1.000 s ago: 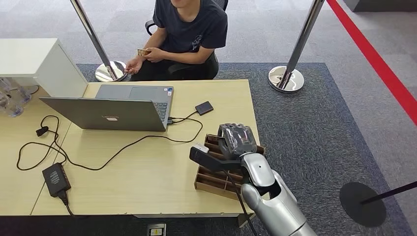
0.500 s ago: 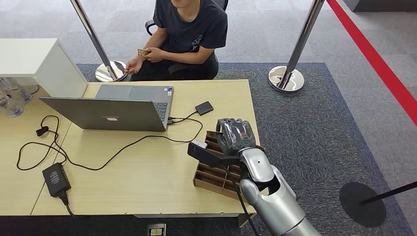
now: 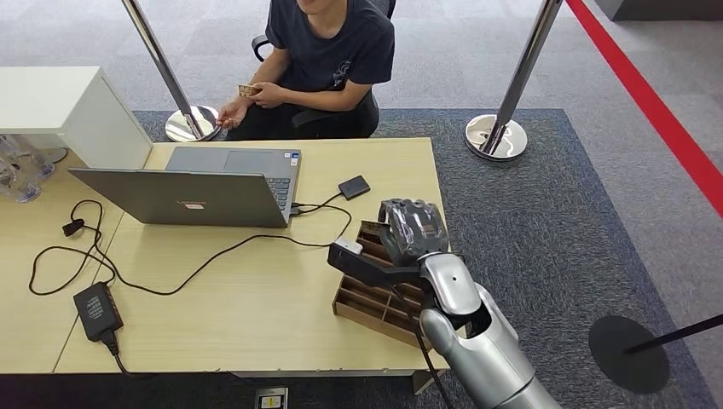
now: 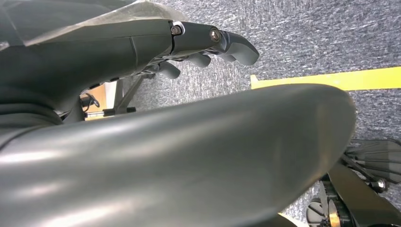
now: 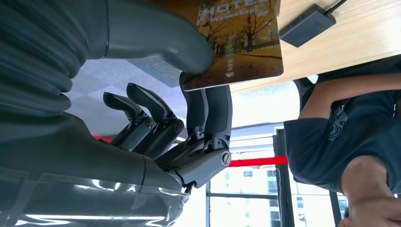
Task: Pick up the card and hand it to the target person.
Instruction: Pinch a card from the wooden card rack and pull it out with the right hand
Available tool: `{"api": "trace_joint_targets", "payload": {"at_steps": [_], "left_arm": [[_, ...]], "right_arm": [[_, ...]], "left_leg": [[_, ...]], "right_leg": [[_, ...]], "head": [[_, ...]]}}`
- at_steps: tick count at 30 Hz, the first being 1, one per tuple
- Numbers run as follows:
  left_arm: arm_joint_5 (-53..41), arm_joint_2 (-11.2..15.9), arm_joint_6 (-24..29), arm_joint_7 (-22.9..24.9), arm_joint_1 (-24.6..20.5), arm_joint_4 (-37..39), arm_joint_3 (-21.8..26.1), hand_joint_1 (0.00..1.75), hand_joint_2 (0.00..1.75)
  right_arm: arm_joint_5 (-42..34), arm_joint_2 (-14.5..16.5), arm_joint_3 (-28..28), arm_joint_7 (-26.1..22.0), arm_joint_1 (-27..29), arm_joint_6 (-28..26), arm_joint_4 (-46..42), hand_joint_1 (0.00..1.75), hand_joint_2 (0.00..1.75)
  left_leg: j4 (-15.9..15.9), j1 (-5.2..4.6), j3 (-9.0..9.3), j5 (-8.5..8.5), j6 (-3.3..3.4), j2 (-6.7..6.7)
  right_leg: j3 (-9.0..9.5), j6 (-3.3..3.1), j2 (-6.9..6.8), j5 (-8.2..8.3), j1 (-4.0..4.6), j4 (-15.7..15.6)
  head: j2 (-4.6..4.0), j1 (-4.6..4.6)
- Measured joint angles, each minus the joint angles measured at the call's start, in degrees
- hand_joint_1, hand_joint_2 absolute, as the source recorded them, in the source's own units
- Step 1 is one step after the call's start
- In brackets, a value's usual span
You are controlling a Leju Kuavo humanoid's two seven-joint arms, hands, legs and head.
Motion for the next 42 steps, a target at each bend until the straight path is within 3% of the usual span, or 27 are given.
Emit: {"api": "trace_joint_targets", "payload": {"at_steps": [33, 42], "left_arm": [[0.35, 0.32, 1.86, 1.11, 0.41, 0.0, 0.28, 0.0, 0.0], [1.17, 0.52, 1.87, 0.67, 0.73, 0.0, 0.98, 0.0, 0.0]], "right_arm": [[2.42, -3.7, -2.17, -0.06, -0.08, -1.07, -5.78, 1.75, 1.75], [0.29, -3.45, -2.43, -1.02, -4.65, -0.97, -3.17, 1.75, 1.75]], "left_leg": [[0.0, 0.0, 0.0, 0.0, 0.0, 0.0], [0.0, 0.0, 0.0, 0.01, -0.01, 0.0]], "right_leg": [[0.01, 0.0, 0.0, 0.0, 0.0, 0.01], [0.02, 0.0, 0.0, 0.0, 0.0, 0.03]], "head": [[0.0, 0.0], [0.0, -0.01]]}}
